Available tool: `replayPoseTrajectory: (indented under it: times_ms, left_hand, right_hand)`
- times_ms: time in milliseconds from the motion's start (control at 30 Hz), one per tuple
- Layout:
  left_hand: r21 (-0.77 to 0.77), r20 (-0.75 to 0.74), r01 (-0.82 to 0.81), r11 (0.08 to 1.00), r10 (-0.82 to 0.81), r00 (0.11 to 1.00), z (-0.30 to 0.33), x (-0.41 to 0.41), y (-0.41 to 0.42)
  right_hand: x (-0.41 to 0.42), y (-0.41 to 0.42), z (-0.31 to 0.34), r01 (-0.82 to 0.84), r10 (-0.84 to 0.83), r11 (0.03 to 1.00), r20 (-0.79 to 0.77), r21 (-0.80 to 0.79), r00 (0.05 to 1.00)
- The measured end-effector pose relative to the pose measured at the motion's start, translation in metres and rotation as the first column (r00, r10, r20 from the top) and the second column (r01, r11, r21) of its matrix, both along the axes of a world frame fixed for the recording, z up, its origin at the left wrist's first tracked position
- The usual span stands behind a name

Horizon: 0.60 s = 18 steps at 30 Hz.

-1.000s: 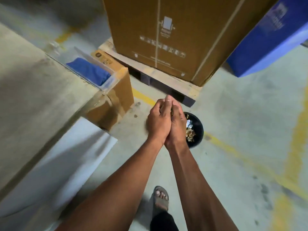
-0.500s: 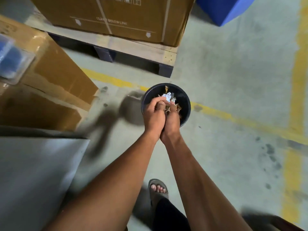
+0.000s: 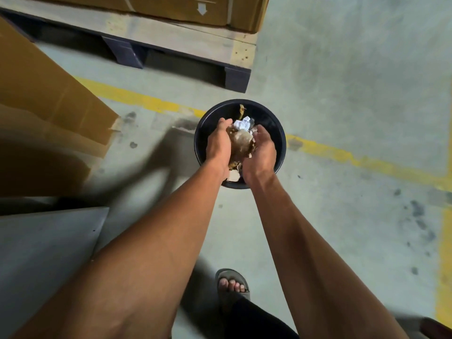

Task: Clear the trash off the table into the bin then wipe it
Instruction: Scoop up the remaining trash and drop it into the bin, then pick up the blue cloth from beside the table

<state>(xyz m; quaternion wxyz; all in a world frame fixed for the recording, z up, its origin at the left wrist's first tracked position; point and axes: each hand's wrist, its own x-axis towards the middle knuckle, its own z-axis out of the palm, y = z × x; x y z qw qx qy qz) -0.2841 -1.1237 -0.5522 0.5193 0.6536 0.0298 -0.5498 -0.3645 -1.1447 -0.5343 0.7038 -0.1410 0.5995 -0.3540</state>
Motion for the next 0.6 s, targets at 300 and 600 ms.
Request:
replayPoseTrajectory:
  times_ms: [300,600]
  left_hand:
    - [0.212,0.662,0.449,0.868,-0.465,0.588,0.001,-0.005,0.026]
    - [0.475,0.469,0.558,0.68,-0.733,0.494,0.006,0.01,0.032]
  right_hand:
    - [-0.017,0.013,-0.007,-0.596,0.397,0.799,-0.673,-0.08,0.623]
    - [-0.04,0.003,-0.021,-0.716,0.517,0.698,-0.699,0.012,0.493]
